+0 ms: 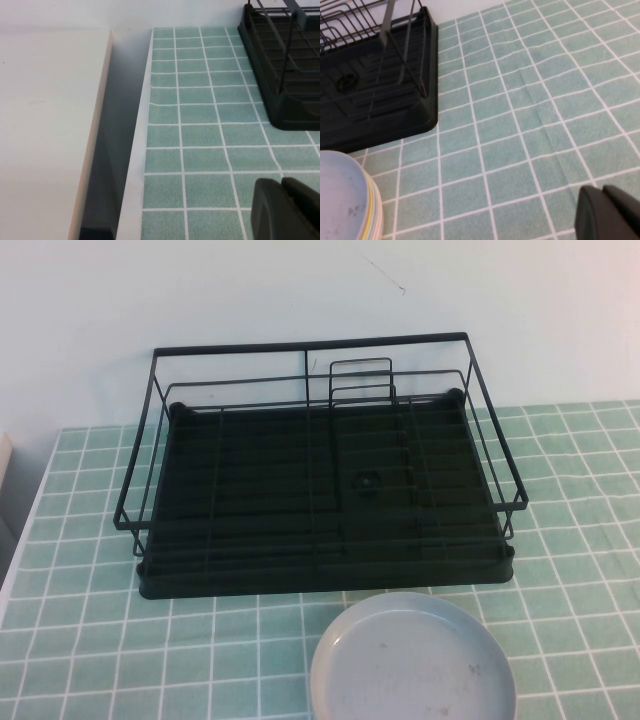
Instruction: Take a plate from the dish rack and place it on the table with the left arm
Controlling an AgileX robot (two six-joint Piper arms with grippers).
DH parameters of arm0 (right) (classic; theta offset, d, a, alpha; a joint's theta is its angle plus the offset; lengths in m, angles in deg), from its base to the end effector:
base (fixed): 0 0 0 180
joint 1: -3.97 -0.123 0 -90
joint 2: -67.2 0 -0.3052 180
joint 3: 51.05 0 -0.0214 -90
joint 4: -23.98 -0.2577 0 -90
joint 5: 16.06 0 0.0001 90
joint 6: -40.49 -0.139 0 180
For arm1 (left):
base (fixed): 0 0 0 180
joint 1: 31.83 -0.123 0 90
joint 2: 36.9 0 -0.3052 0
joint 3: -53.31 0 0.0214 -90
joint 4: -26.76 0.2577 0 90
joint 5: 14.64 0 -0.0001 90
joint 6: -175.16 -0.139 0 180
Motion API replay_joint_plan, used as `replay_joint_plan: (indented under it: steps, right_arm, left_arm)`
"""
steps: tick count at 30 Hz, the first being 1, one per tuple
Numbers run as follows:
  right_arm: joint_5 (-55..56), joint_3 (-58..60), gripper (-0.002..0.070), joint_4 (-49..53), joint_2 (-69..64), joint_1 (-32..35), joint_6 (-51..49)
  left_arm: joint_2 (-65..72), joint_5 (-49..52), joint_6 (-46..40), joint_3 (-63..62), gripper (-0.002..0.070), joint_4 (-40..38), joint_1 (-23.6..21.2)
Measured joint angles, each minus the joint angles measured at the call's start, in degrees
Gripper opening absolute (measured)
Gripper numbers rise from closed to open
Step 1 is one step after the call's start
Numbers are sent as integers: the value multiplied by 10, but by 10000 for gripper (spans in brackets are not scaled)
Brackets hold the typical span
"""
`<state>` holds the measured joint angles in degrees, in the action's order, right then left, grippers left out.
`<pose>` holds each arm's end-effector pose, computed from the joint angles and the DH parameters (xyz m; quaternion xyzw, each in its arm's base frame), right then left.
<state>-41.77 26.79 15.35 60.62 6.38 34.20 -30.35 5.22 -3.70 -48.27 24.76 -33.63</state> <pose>0.0819 0.0056 0.1571 0.0988 0.8123 0.0849 0.5685 0.0860 0.0010 0.1661 -0.0297 0.7918 -0.0112 0.6099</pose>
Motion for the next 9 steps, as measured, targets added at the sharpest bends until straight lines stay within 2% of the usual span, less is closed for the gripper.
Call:
replay_joint_plan:
  steps: [9]
  right_arm:
    - [0,0,-1,0,0,0,0]
  left_arm:
    - [0,0,-1,0,-1,-2,0]
